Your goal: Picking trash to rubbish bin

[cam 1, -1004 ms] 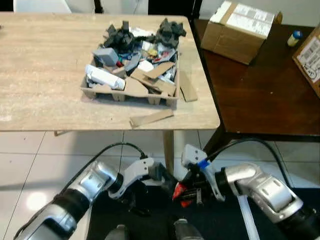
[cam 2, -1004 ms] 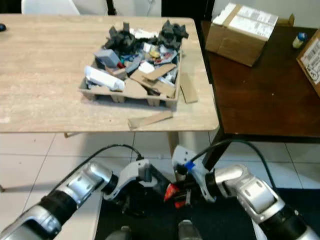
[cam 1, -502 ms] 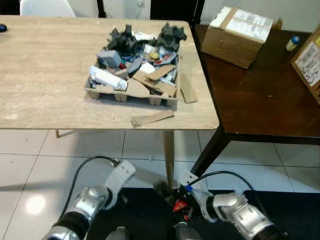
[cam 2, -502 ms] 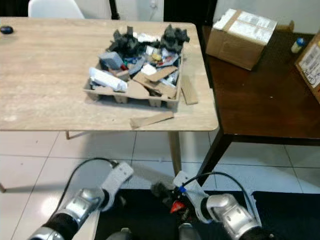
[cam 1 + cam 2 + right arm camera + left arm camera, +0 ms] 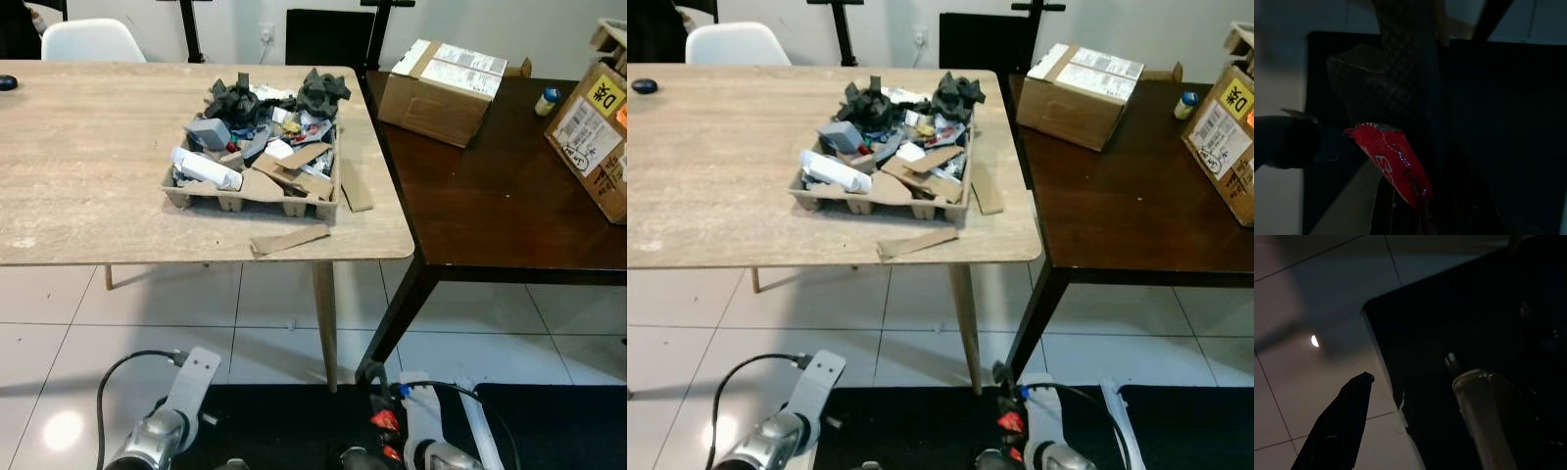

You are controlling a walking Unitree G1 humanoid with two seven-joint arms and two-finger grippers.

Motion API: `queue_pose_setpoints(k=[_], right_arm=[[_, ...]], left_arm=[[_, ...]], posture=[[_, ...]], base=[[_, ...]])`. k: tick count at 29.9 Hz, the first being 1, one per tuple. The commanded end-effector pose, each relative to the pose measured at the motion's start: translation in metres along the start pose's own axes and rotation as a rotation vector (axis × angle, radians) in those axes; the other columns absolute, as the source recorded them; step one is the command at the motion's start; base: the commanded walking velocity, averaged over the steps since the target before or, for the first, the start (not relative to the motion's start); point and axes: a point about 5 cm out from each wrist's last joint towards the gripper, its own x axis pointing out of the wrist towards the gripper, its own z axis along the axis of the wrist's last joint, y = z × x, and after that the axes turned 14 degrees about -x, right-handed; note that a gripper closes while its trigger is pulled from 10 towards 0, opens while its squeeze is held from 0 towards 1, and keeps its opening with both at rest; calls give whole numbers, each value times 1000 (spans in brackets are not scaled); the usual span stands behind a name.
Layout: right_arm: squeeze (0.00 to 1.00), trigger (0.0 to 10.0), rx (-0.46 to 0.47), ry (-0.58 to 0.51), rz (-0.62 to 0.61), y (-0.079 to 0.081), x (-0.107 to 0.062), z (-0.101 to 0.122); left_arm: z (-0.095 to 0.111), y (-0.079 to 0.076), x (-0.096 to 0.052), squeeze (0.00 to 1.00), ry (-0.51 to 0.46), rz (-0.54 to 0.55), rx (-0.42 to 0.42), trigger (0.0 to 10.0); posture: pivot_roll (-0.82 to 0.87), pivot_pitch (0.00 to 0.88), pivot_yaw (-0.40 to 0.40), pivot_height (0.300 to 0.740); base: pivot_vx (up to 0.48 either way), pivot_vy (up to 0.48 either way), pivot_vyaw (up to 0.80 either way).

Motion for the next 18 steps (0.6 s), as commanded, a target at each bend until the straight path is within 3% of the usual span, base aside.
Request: queue_pose_setpoints(k=[1,2,3,9,18], right_arm=[[0,0,12,27,-17,1,-1,-10],[0,3647,-28,33,-19,2,-1,-12],[0,10000,-87,38,-11,6,1,-15],[0,10000,-103,39,-26,8,2,-18],[0,10000,-138,66,-22,13,1,-27]], left_arm=[[-11,-2,-1,0,23,4,-24,10000],[-14,-2,-1,0,15,14,-37,10000],[-16,-4,0,0,-11,43,-97,10000],[-18,-7,1,0,-14,61,-136,10000],[-22,-13,1,0,-21,40,-37,10000]], posture=[[7,156,-3,740],[4,155,-5,740],[0,158,-9,740],[-1,164,-20,740],[4,216,-36,740]], base=[[0,0,0],[0,0,0],[0,0,0],[0,0,0],[0,0,0]])
